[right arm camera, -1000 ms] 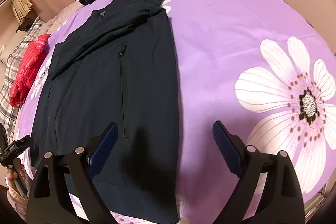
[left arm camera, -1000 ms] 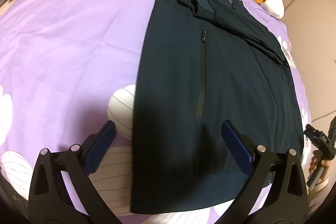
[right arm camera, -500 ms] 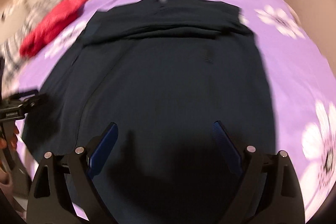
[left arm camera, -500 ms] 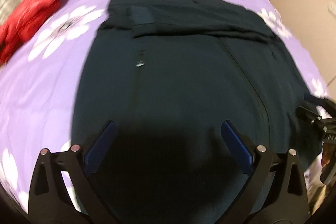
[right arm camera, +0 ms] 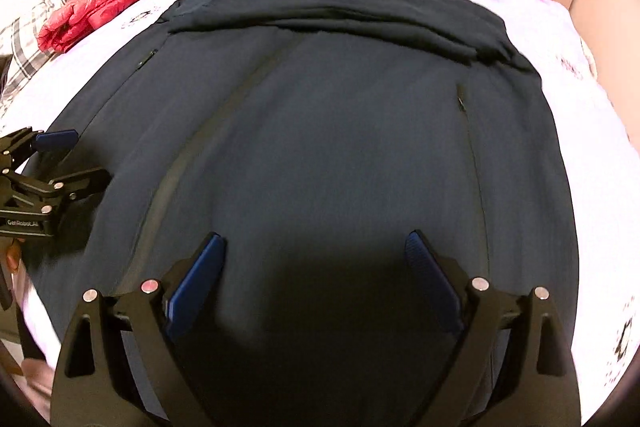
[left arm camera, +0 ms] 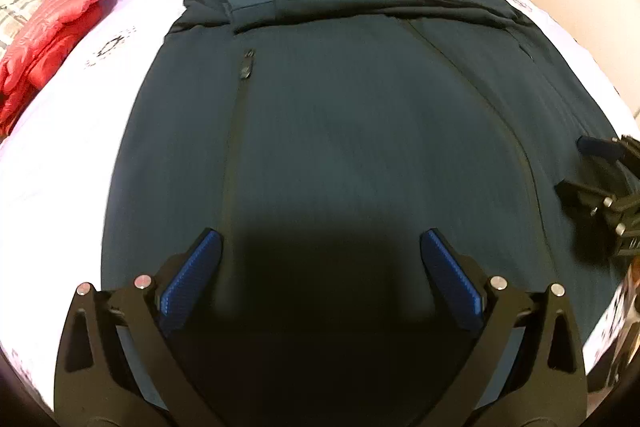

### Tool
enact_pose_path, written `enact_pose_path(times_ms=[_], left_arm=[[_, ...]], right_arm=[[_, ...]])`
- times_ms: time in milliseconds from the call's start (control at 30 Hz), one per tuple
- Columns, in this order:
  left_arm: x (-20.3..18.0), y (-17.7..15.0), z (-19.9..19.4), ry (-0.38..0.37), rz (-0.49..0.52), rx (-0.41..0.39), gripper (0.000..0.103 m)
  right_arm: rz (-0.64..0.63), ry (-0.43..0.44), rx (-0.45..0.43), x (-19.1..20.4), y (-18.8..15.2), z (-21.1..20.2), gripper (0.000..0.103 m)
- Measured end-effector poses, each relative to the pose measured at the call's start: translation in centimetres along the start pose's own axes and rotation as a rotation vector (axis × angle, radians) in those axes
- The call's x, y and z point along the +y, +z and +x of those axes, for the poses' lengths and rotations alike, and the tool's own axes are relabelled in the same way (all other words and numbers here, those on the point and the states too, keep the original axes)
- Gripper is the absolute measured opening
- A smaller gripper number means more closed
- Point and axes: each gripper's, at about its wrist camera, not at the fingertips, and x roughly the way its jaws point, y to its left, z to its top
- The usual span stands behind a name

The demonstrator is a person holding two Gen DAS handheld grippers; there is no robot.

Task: Fold large clothes
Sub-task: 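Move both open tools along the folded jacket toward its hem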

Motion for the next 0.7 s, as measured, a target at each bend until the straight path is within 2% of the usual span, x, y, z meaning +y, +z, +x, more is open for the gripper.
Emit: enact_pose_path(times_ms=[167, 267, 367, 467, 567, 700], left_arm=[[0.9, -2.0, -2.2, -0.032, -0.01, 0.004, 0.101], [1.2, -1.8, -3.0, -0.027, -0.005, -0.009, 0.101], [1.4, 0.4, -3.0, -0.01, -0.002, -0.049, 0.101], [1.4, 3.0, -2.1, 0.005, -0.002, -0.078, 0.101], [1.4, 6.4, 0.2, 0.014, -0.026, -0.073, 0.101], [1.9, 9.1, 3.3, 0.049, -0.051, -0.045, 0.101]], right_arm=[[-0.016, 0.028, 0.034, -0.9, -2.2, -2.0, 0.094], [0.004, 0.044, 0.011, -1.6, -2.2, -3.6, 0.094], [0.047, 0.045, -0.058, -2.5, -0.3, -4.4, 0.094], [0.075, 0.012, -0.095, -2.9, 2.3, -3.5, 0.094], [0.09, -0.017, -0.121, -3.2, 5.2, -1.6, 0.094], [0.135, -0.021, -0.131, -3.7, 8.1, 1.4, 0.094]])
